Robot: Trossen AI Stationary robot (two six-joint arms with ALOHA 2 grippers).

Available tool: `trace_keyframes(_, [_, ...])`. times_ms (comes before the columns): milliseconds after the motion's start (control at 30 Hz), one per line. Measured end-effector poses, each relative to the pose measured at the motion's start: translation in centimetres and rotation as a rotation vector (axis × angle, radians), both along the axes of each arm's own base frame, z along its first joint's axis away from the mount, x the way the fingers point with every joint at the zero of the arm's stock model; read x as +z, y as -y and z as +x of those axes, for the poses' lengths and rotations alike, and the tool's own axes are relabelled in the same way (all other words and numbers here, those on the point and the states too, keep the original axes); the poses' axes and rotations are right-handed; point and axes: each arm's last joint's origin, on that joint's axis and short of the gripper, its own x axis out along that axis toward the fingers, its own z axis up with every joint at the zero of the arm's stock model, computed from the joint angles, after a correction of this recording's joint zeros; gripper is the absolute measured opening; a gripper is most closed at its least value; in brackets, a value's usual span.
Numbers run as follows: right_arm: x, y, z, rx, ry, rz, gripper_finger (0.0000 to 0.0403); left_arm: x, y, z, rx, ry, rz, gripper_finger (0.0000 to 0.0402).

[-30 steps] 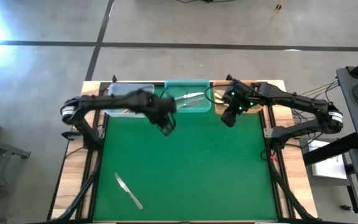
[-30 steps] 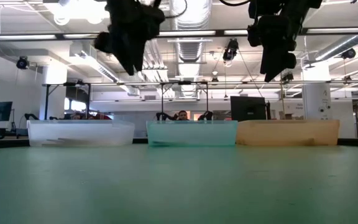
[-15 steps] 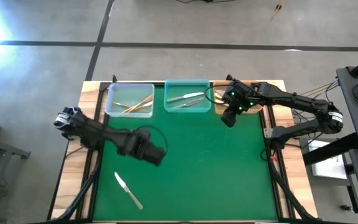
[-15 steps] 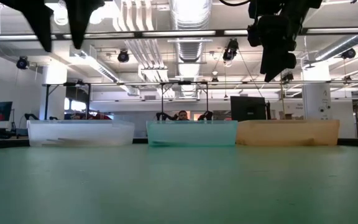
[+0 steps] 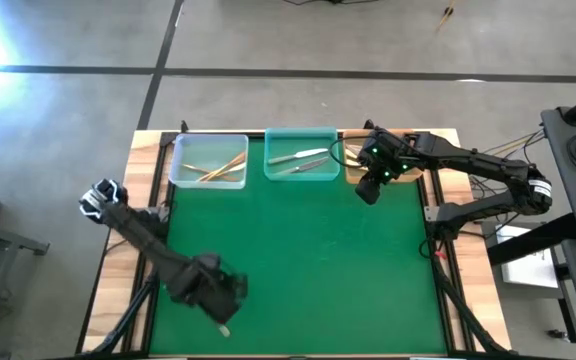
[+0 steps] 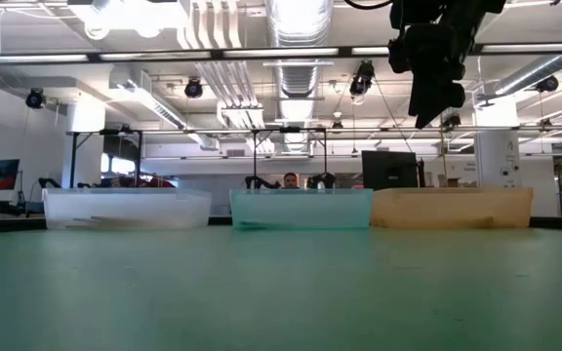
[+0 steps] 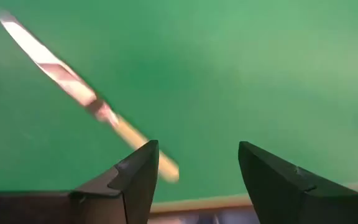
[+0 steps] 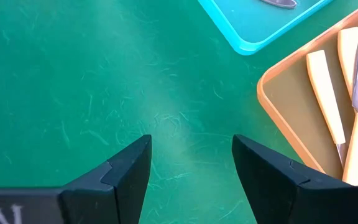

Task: Sort silverware by color (type)
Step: Put the green table knife into the blue transparent bin

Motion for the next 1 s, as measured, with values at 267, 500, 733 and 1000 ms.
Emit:
trace_keyframes(267, [0.0, 0.0, 0.0, 0.0, 0.0, 0.0, 0.0215, -3.5, 4.5, -0.2, -0.096, 0.002, -0.125, 0.0205])
trace_keyframes(500, [0.0, 0.0, 0.0, 0.0, 0.0, 0.0, 0.0215, -5.8, 5.9, 0.5, -0.083, -0.089, -0.085, 0.0205])
trace_keyframes(733, [0.0, 0.0, 0.0, 0.0, 0.0, 0.0, 0.0215, -8.3, 7.7, 1.9, -0.066, -0.217, -0.079, 0.0205])
trace_keyframes(1000, [0.0, 0.0, 0.0, 0.0, 0.0, 0.0, 0.0215, -8.8, 8.6, 3.5, -0.011, -0.401, 0.048, 0.0205])
